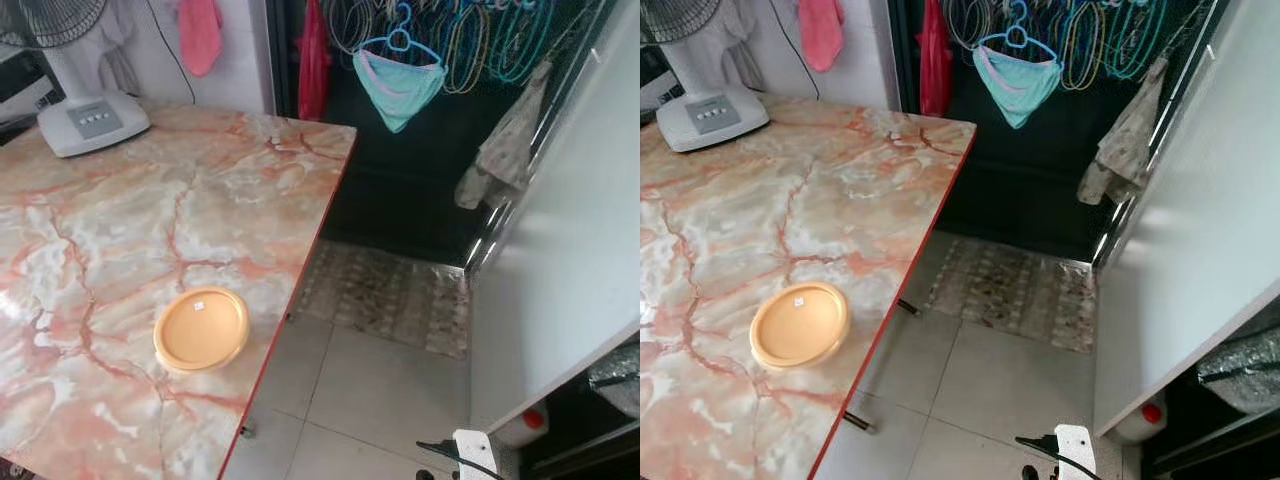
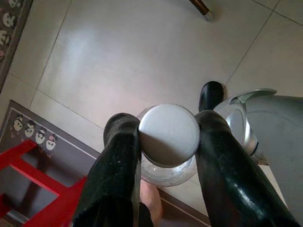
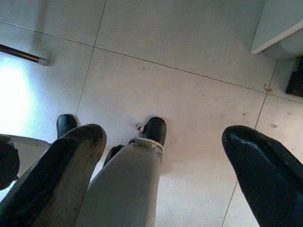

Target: Restocking fridge

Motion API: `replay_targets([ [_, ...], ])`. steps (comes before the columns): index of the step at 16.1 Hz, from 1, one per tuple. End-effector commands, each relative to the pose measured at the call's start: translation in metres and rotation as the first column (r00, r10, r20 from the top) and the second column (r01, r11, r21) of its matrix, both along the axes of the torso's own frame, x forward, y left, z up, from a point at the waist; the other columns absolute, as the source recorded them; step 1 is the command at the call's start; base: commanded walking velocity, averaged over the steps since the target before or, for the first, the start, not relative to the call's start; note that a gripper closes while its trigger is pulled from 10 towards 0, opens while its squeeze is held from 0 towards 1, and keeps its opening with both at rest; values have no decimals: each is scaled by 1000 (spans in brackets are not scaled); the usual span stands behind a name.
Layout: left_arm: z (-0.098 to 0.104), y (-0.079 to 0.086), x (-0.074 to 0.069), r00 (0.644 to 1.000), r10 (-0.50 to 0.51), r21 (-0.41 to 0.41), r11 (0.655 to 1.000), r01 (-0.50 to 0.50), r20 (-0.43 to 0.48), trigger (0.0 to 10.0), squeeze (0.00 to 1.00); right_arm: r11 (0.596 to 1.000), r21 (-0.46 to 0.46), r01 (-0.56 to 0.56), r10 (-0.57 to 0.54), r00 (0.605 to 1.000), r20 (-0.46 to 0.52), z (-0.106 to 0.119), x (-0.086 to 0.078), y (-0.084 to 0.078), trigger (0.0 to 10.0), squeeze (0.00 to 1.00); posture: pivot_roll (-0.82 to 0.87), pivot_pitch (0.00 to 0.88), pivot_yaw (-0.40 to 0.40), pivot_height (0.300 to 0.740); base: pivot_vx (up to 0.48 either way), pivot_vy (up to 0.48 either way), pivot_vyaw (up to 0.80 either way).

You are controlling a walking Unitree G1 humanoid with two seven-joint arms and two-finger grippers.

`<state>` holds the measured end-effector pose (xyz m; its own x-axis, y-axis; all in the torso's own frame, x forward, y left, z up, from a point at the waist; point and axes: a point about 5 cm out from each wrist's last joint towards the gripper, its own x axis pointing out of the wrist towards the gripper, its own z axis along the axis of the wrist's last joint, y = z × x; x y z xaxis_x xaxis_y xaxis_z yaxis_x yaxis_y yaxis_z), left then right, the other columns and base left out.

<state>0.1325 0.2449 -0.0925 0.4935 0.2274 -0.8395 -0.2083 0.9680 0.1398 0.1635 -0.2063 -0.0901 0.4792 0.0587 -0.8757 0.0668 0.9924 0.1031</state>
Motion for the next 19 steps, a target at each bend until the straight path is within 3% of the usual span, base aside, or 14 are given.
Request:
replay_targets([
  [1,-2,0,-4,1000,5,2,1000,-5,-20,10000,0,1000,1,1,-1,1000,-8,-1,-1,0,10000,0,160,68,4,740,0,0,0],
  [9,-1,0,-1,1000,20,-6,1000,-20,-3,10000,0,1000,5,6,-6,1000,-10,-1,-2,0,10000,0,160,76,4,740,0,0,0],
  [19,-2,-1,-5,1000,24,-9,1000,-24,-8,10000,0,1000,5,5,-5,1000,-15,-1,-3,-1,10000,0,159,79,3,740,-274,0,0],
])
